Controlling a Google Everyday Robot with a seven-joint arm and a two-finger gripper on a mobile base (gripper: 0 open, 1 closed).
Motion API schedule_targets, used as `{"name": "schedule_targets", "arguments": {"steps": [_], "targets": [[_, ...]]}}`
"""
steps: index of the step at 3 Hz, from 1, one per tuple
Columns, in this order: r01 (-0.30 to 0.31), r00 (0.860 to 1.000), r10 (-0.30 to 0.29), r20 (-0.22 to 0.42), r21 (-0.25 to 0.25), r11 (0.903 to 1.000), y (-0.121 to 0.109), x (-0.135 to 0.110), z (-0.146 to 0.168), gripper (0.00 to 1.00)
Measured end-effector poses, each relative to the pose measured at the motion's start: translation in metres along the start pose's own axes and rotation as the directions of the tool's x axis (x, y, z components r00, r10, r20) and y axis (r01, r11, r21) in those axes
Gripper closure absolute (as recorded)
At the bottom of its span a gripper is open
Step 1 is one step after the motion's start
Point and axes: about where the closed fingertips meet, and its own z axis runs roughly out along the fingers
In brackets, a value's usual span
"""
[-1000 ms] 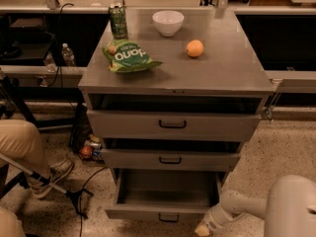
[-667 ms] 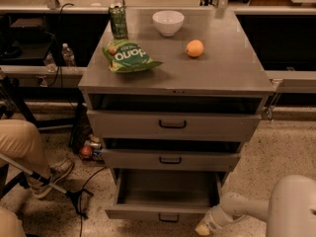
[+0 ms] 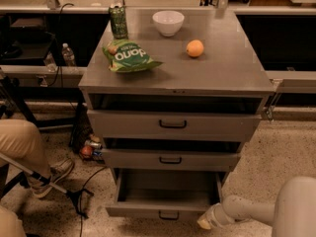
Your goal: Close bottom drawer
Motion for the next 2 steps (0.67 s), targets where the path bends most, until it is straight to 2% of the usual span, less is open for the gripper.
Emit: {"name": "schedule_targets", "arguments": {"steps": [1,2], "targets": [[0.0,1.0,0.0,0.001,0.002,1.0,0.0,0.0,0.0,1.0],[0.01,0.998,-0.011,0.054,0.015,0.9998,-0.013,-0.012,0.004,1.0]]}}
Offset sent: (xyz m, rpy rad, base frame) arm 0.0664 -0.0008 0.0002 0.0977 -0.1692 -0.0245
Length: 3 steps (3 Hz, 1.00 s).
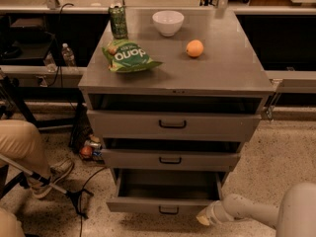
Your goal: Close bottom drawer
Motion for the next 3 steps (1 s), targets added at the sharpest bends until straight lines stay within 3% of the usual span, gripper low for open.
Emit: {"name": "schedule_targets", "arguments": {"steps": [3], "targets": [[-0.035,0.998,0.033,0.055,0.046,0.9983,-0.016,-0.009,0.001,1.0]]}}
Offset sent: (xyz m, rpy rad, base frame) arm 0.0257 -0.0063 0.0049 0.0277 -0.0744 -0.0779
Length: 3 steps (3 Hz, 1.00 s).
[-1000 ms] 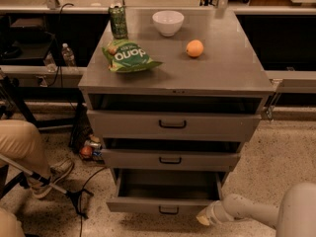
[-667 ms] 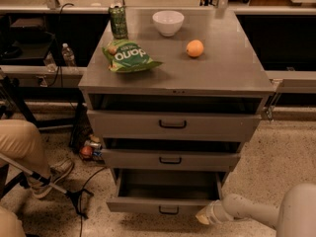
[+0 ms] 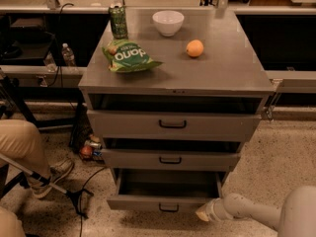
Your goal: Close bottom drawer
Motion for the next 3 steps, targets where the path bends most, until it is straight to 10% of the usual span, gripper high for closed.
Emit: {"name": "schedule_targets", "arguments": {"steps": [3], "targets": [[-0.04,0.997,0.035,0.065,0.071,0.9967,-0.035,-0.021,0.015,1.0]]}}
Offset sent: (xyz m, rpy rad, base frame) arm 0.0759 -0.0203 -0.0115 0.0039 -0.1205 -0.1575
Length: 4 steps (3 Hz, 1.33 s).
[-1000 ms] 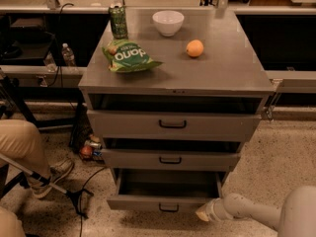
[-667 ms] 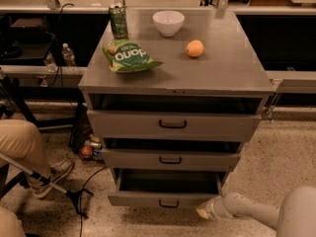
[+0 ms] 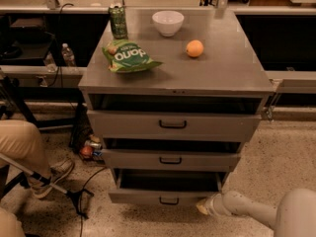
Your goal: Close bottom drawer
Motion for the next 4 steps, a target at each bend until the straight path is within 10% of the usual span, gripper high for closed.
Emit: {"name": "schedule_targets", "arguments": {"steps": [4], "targets": [[0.024,0.995,-0.028,0.093,0.051,0.9984,-0.033,-0.038,0.019,1.0]]}}
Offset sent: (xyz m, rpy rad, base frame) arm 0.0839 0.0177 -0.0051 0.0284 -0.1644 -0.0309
